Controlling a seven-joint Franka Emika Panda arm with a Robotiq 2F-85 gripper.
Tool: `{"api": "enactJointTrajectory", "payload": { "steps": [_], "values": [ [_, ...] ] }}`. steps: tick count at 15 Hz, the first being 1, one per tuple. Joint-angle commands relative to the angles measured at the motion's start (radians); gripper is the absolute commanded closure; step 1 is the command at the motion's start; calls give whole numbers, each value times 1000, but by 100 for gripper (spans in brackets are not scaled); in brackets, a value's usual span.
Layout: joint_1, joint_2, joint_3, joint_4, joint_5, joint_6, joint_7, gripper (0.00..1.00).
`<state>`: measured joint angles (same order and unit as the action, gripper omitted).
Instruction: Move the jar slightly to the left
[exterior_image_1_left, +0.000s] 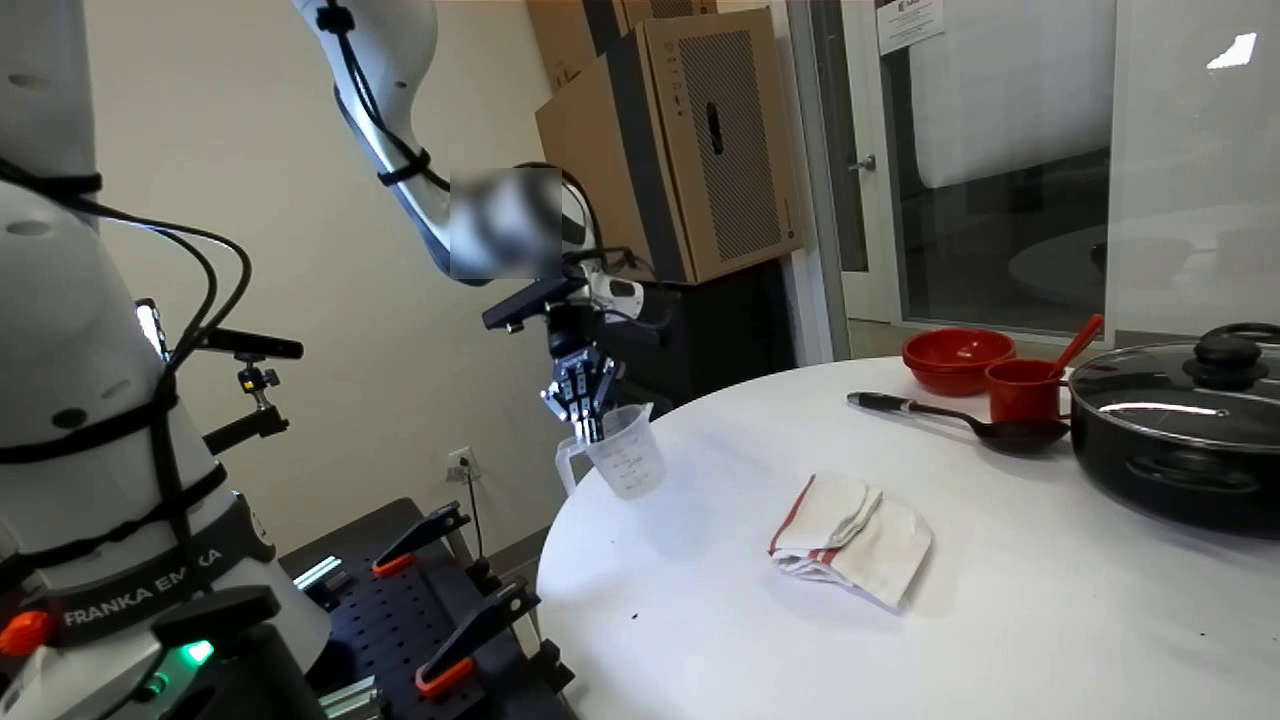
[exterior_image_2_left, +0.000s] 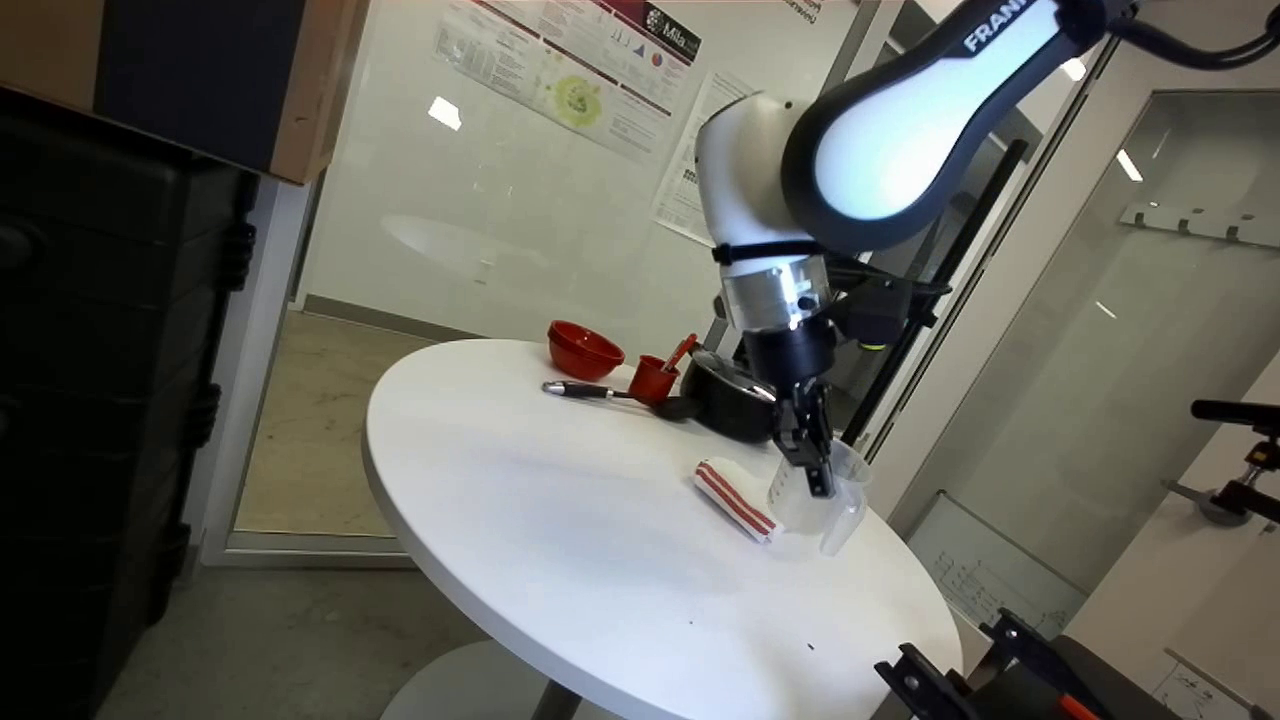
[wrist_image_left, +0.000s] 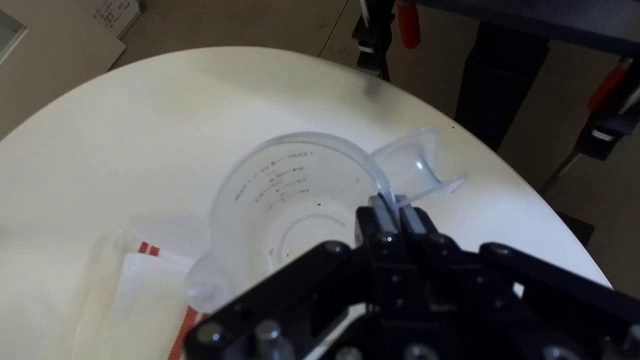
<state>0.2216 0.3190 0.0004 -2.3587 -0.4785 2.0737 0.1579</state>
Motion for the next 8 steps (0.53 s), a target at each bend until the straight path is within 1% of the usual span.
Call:
{"api": "enactJointTrajectory", "payload": {
  "steps": [1, 5, 8],
  "values": [
    [-42, -154, 14, 44, 59, -156, -13, 99],
    [-83, -218, 13, 214, 58, -328, 1, 99],
    [-110, -208, 13, 373, 42, -412, 5, 99]
  ]
}}
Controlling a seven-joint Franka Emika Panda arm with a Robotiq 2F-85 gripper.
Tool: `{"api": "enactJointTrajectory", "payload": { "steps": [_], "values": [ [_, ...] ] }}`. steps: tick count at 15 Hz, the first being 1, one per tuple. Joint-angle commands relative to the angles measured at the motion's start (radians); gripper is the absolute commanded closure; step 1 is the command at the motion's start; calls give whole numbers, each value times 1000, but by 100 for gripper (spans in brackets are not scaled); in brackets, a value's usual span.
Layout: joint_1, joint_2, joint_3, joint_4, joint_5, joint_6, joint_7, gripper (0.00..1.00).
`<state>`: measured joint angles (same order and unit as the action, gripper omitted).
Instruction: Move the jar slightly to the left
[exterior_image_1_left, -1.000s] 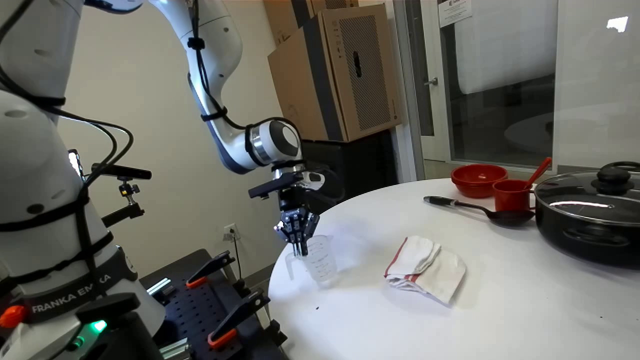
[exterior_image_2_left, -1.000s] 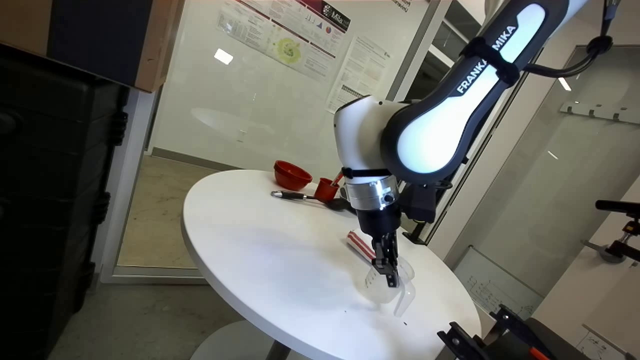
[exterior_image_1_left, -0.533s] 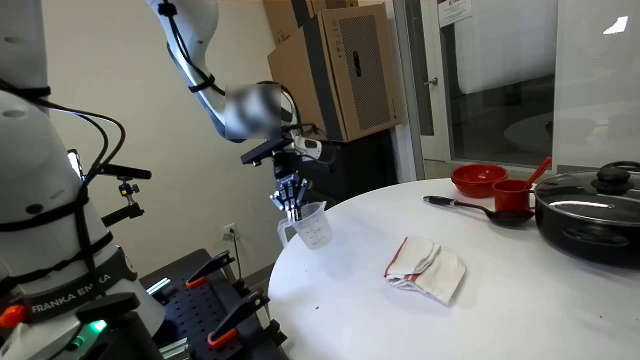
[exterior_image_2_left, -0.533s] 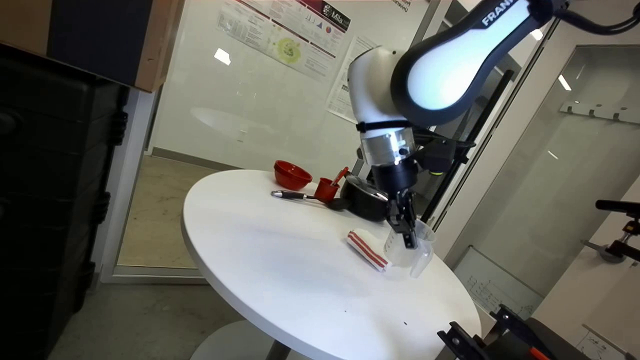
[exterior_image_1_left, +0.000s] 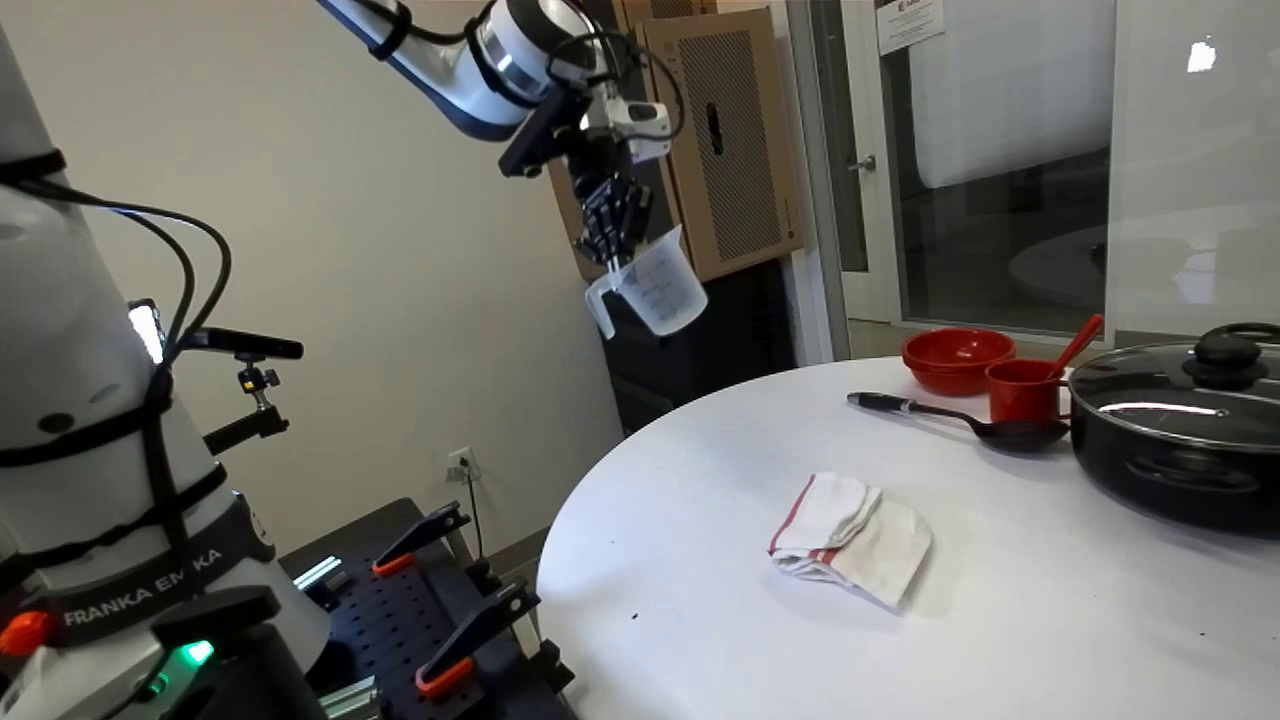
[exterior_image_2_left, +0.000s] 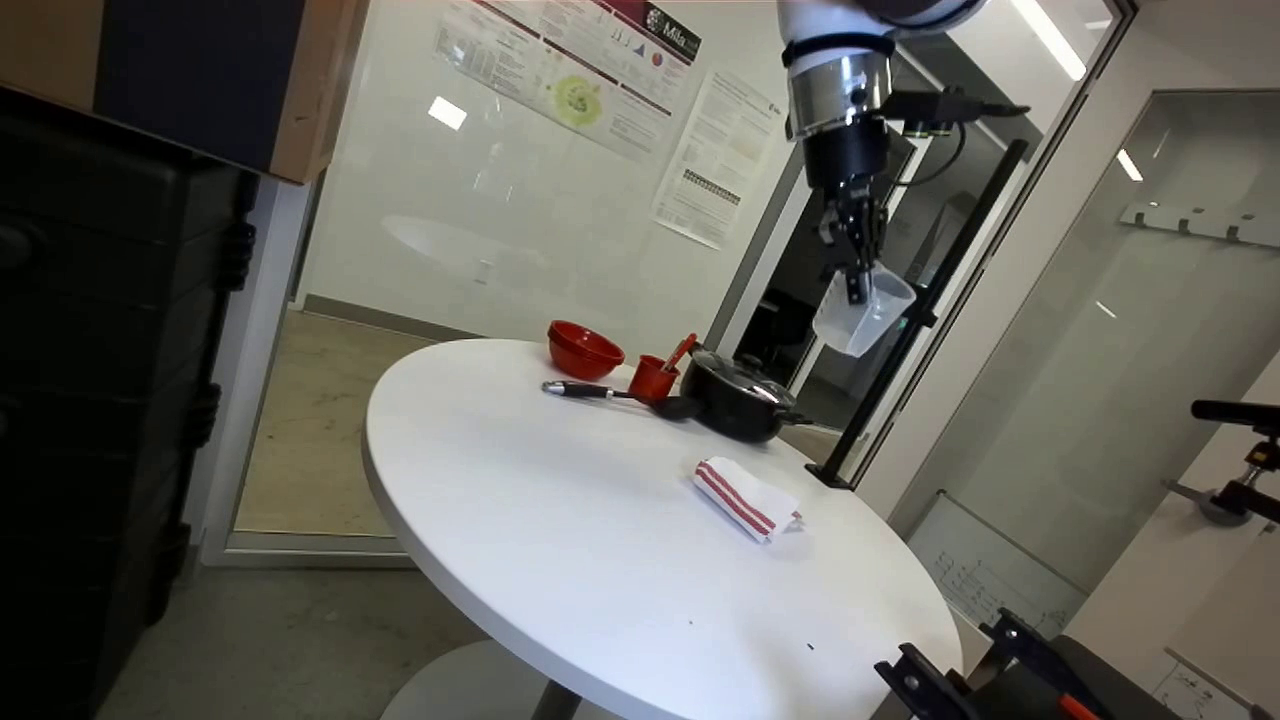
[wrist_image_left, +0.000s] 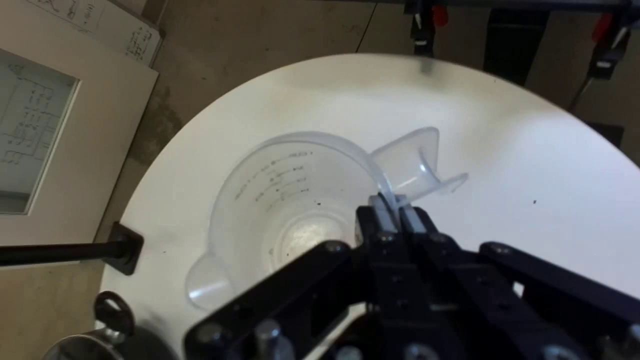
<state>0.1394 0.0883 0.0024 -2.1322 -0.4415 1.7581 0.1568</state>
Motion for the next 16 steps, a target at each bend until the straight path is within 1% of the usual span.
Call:
{"api": "enactJointTrajectory", "payload": {
  "steps": [1, 3, 5, 9, 13, 16],
  "values": [
    [-38, 37, 9, 211, 9, -132, -6, 99],
    [-61, 79, -1, 345, 28, -203, -20, 99],
    [-92, 114, -18, 458, 70, -275, -39, 99],
    [-164, 218, -52, 675, 226, -423, -86, 99],
    [-236, 344, -67, 872, 398, -555, -139, 99],
    [-289, 441, -69, 1007, 535, -662, -122, 99]
  ]
}}
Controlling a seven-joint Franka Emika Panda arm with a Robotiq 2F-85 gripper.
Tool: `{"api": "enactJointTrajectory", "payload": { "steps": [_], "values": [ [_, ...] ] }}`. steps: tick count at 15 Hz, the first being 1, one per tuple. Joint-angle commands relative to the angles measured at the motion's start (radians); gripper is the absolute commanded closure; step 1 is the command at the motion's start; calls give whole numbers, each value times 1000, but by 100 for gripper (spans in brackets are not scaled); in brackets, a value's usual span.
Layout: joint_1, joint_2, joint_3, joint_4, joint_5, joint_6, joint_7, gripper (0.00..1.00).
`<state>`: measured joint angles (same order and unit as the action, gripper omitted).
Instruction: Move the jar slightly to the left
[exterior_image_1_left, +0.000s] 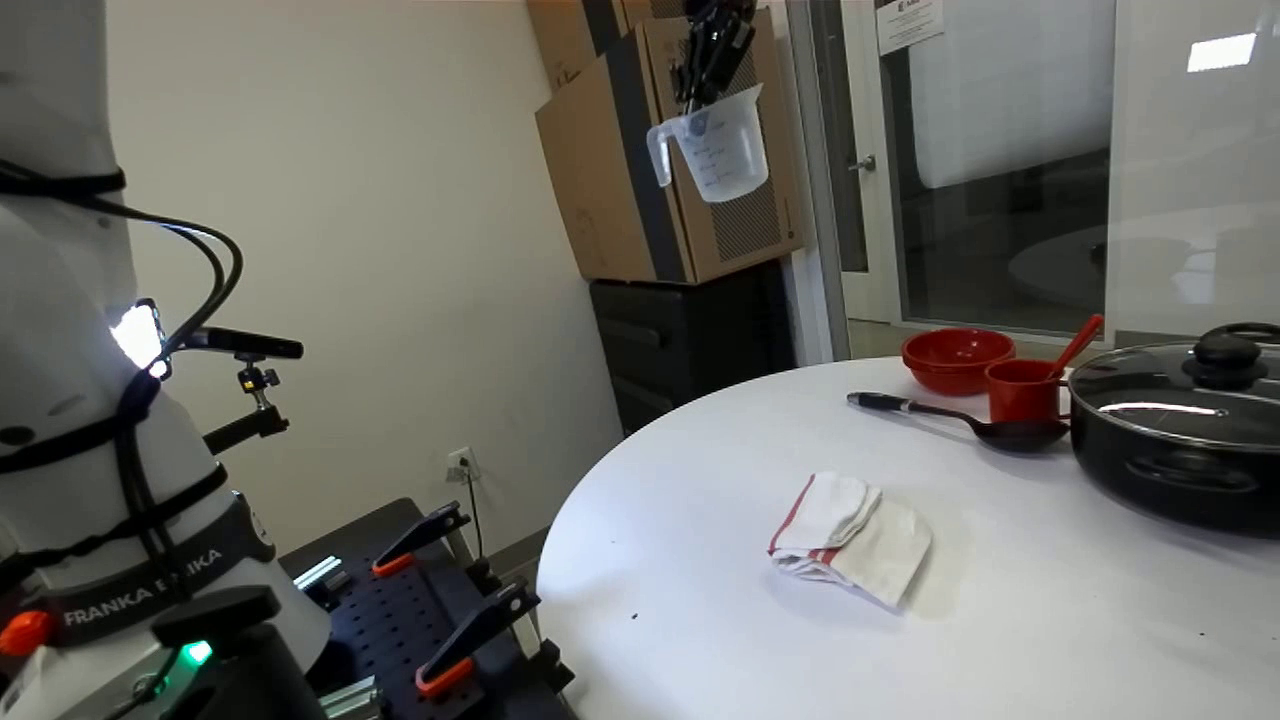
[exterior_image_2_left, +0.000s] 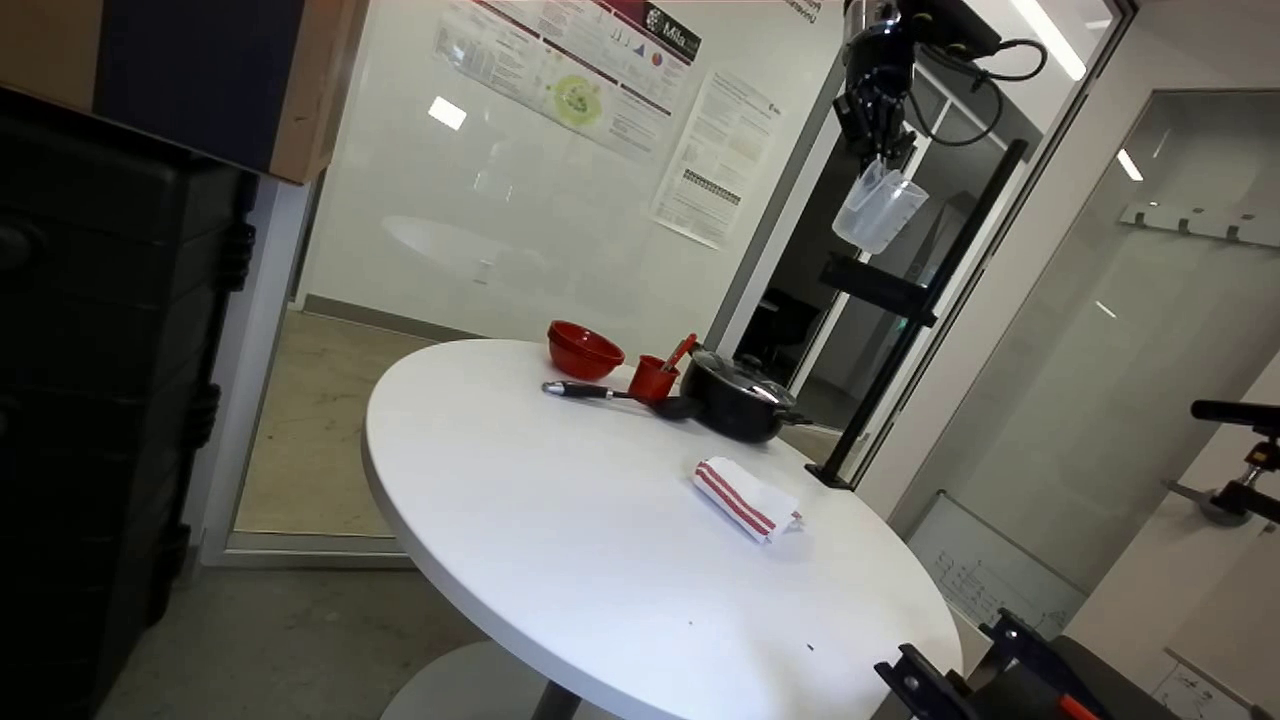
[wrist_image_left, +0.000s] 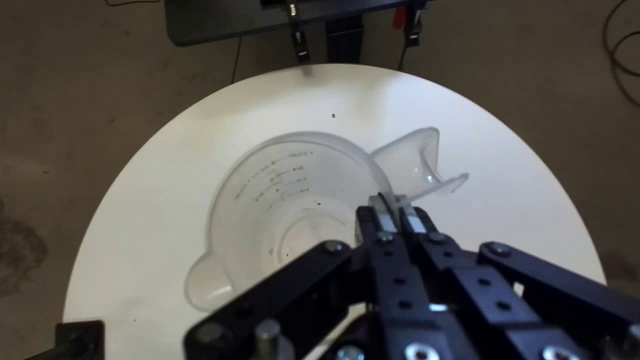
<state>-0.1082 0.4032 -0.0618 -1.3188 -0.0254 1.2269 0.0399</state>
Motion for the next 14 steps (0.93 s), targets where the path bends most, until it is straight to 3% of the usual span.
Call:
{"api": "enactJointTrajectory", "payload": {
  "steps": [1, 2, 6, 7, 14],
  "values": [
    [-58, 157, -3, 236, 165, -167, 4, 99],
    [-28, 65, -8, 90, 91, -73, -2, 95],
    [-55, 136, -8, 182, 143, -124, -2, 99],
    [-51, 106, -5, 118, 133, -83, 13, 99],
    [-81, 90, -10, -53, 449, 145, 215, 99]
  ]
}}
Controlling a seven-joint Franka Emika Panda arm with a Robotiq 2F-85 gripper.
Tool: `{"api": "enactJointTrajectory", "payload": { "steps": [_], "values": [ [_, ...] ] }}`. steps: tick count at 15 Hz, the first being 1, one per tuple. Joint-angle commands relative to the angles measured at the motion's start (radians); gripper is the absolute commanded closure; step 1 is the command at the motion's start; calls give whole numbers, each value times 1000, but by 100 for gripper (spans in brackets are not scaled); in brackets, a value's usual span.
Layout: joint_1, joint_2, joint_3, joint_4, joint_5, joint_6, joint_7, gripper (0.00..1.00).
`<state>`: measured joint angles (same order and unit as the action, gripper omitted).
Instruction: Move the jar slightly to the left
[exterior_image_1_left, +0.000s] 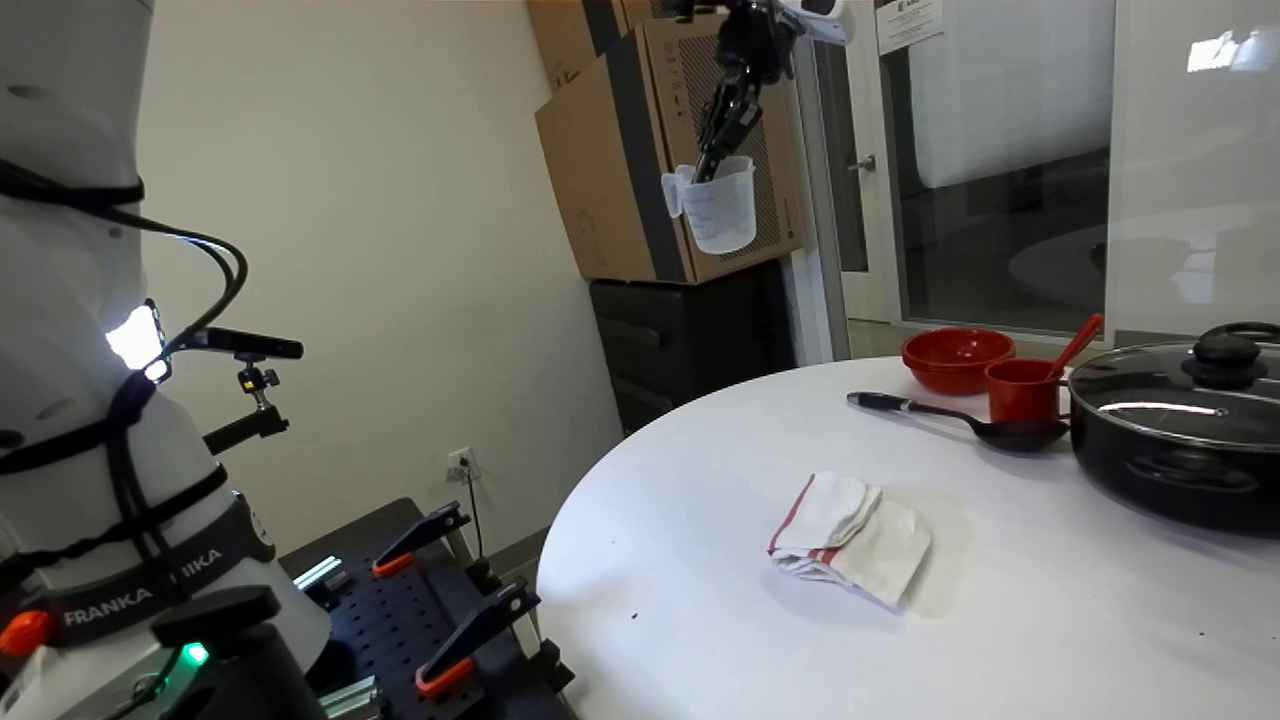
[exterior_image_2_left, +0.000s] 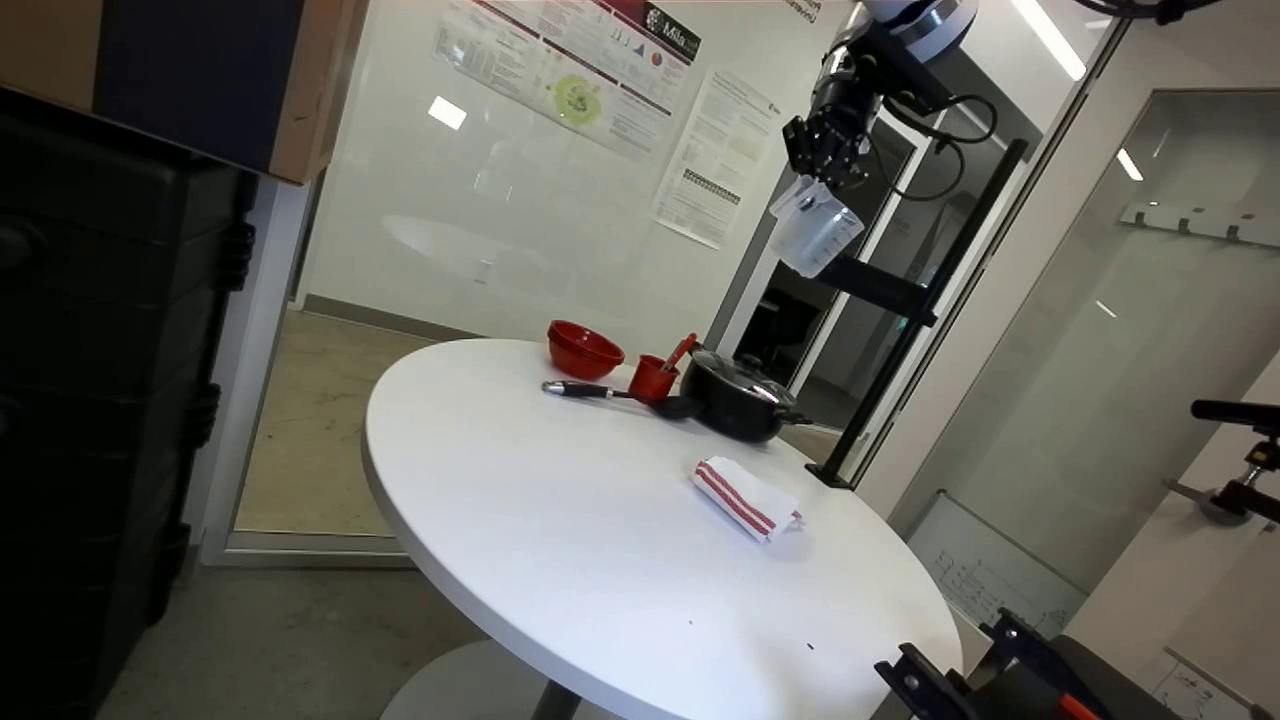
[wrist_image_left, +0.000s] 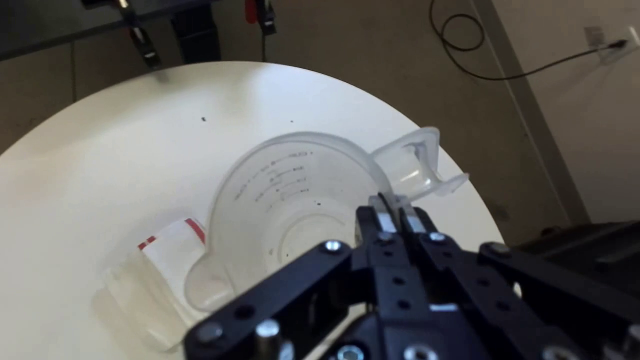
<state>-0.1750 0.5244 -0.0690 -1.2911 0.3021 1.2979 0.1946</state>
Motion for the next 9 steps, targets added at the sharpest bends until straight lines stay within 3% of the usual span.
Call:
{"api": "enactJointTrajectory", "payload": {
  "steps": [1, 9],
  "values": [
    [-19, -12, -3, -74, 167, 88, 85, 99],
    [-38, 181, -21, 53, 386, 274, 386, 99]
  ]
}}
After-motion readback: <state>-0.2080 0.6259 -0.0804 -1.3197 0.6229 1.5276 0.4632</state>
